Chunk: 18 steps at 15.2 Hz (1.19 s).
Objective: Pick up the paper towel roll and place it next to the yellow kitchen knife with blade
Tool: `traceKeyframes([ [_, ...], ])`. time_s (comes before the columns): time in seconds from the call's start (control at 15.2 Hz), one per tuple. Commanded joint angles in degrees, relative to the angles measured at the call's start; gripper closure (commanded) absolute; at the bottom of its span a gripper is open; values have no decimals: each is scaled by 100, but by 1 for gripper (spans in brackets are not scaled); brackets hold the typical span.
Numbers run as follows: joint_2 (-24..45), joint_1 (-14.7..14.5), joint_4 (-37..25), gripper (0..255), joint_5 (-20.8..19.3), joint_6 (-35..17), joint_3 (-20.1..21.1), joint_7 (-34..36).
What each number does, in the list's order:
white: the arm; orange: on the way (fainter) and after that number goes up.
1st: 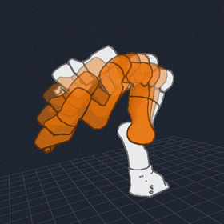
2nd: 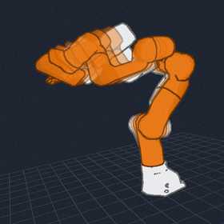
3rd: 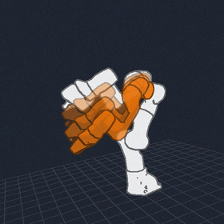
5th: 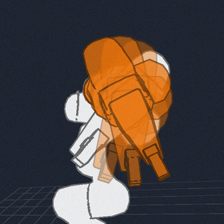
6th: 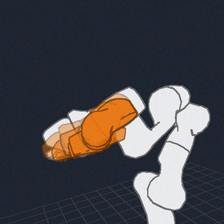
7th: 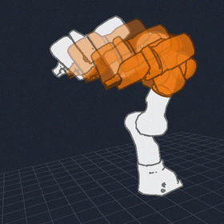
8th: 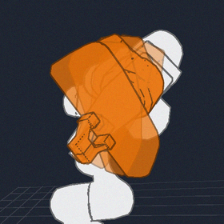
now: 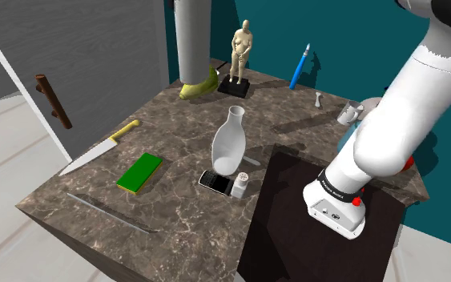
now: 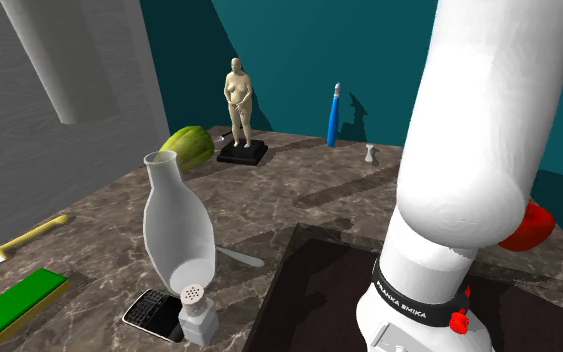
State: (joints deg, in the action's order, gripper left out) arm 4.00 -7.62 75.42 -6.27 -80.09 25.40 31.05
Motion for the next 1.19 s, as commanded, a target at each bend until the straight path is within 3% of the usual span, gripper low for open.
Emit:
traceKeyframes([
  [0.0,654,-215,-772,255,-312,201,132,242],
  [0.13,1451,-603,-1852,255,-720,575,216,456],
  [1.12,676,-197,423,255,-303,-998,142,427],
])
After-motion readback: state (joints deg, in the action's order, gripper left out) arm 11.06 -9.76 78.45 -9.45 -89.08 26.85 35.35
